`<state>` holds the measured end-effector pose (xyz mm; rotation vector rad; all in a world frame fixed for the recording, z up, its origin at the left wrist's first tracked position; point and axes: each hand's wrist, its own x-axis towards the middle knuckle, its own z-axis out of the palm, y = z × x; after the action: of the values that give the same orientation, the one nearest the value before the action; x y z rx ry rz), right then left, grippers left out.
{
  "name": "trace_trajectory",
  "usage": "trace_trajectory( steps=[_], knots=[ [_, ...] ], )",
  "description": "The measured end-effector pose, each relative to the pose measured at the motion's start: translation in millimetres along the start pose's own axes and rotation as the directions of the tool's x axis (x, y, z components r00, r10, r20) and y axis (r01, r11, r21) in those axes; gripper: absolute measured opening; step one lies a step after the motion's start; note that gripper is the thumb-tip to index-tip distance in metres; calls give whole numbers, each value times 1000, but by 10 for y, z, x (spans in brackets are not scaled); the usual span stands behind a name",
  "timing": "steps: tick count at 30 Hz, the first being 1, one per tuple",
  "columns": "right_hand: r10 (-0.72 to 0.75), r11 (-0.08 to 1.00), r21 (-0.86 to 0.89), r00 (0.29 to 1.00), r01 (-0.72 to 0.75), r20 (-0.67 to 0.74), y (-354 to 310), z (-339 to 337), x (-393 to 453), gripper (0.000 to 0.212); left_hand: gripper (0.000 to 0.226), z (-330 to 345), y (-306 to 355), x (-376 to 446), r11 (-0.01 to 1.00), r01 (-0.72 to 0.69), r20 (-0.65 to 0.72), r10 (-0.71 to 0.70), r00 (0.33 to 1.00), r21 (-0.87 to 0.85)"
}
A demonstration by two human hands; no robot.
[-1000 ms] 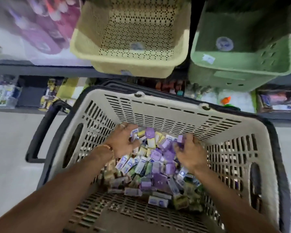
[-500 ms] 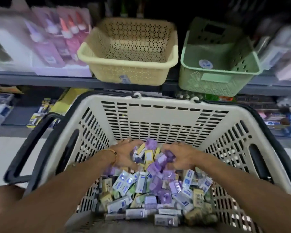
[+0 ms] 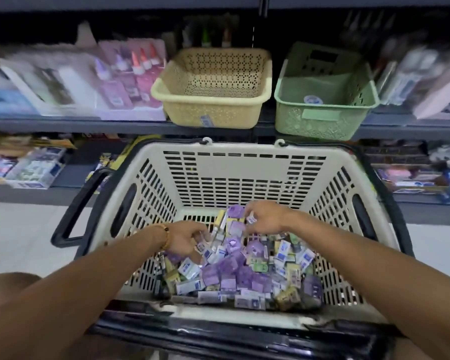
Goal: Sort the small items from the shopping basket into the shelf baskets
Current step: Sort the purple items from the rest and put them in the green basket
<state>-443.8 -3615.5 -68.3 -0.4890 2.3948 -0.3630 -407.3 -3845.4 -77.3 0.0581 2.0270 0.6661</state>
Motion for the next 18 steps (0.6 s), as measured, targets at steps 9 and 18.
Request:
trace_trajectory(
  steps=[9,18],
  knots=[
    [-109,989,90,990,117,-93,-222,393,651,59,105,-196,-370,421,987,36,-173,-9,985,156],
    [-154,988,-2,984,155,-91,-568,521,836,61,86,-135,-533,605,939,100,-210,-31,977,328]
  ],
)
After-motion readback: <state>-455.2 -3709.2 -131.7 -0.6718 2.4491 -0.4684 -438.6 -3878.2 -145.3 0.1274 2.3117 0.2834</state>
